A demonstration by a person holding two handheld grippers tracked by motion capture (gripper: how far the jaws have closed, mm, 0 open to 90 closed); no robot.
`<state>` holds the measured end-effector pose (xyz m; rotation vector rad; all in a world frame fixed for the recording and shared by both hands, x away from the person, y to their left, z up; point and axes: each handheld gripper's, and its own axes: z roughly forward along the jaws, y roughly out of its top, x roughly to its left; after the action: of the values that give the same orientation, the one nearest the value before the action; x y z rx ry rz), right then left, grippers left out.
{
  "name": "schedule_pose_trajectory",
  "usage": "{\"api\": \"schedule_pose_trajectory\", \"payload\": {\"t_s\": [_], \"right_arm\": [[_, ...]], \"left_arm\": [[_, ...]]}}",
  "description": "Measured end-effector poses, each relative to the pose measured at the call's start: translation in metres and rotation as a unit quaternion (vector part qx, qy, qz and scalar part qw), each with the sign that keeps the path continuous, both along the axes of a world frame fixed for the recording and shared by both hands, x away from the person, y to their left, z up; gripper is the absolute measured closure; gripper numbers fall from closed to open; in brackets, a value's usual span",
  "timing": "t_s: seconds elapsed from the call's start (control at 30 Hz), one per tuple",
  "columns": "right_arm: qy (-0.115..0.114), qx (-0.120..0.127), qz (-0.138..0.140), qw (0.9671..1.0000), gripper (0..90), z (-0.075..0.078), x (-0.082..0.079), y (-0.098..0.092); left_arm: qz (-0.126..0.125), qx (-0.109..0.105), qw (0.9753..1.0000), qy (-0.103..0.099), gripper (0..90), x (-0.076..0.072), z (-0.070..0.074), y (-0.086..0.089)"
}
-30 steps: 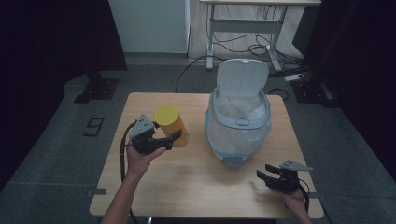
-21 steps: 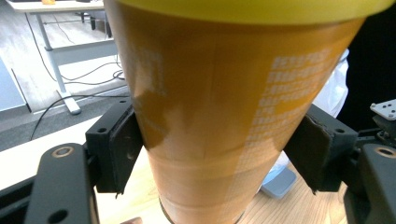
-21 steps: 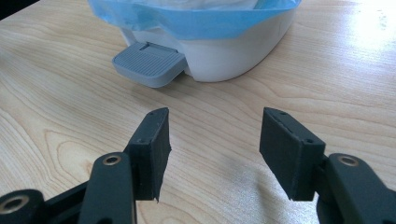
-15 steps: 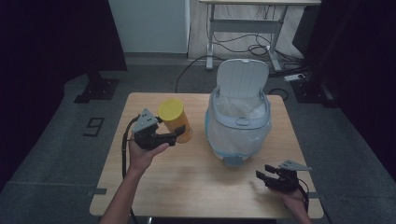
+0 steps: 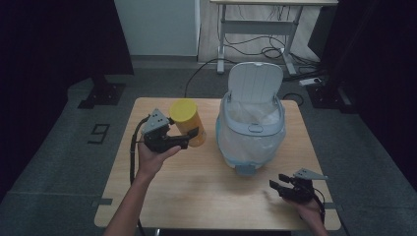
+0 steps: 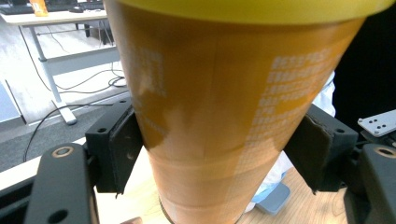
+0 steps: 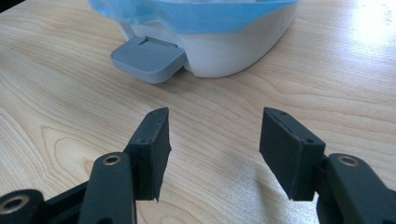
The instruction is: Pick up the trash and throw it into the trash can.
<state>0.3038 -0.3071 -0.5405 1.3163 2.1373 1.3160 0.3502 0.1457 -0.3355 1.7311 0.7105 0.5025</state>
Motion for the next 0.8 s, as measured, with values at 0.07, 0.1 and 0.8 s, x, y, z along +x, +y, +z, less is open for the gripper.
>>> {"api": "schedule_pose_trajectory", "payload": {"t_s": [0.07,0.1,0.8], "right_arm": [[0.001,-0.002,0.001,1.0,42.3,0.0,0.0,0.0],[0.001,-0.003,0.001,1.0,42.3,0.0,0.0,0.0],[0.005,-0.008,-0.002,1.0,42.4,-0.001,0.001,0.0]], "left_arm": [[-0.001,0.001,1.0,-0.002,24.4,0.001,0.002,-0.001],[-0.001,0.002,1.0,-0.002,24.5,0.001,0.004,-0.002],[-0.023,0.015,0.9995,-0.016,24.4,0.008,0.033,-0.025]]}}
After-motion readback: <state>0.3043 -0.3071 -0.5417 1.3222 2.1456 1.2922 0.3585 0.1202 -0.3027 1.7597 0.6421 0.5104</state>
